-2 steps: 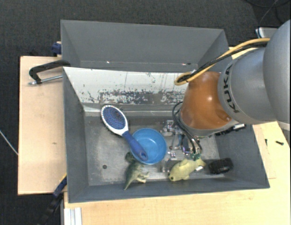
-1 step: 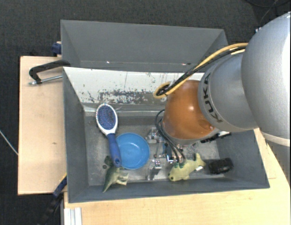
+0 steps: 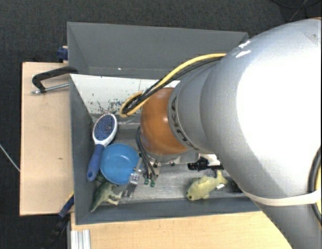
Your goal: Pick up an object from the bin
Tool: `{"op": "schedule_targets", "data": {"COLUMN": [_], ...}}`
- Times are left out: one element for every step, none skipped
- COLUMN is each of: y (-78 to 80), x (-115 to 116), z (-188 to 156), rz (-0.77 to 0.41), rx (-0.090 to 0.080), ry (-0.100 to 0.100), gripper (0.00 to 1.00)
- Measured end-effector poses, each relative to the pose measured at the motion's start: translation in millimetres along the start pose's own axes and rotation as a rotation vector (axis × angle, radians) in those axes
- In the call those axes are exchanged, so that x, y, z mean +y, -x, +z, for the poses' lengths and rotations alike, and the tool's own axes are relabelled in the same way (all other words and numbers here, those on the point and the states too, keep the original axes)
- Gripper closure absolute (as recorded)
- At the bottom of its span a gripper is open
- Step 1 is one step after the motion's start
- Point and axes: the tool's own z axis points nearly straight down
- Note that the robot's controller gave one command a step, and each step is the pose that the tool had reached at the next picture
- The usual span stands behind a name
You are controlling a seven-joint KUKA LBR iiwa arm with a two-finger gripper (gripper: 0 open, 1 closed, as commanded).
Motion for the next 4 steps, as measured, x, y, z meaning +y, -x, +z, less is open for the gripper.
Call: {"op": "schedule_targets", "data": {"y": [0.8,5.4,12.3,27.0], "x": [-1,-6,17,6], "z": [0,-6,-150,-30], "rz": [0.0,-0.014,-0.103,0.061], "rx": [0.0,0.007,0.002,0.02], "ry": [0.001,0.013,0.025,0.011], "gripper": [1.0,1.0,1.0,1.0]}}
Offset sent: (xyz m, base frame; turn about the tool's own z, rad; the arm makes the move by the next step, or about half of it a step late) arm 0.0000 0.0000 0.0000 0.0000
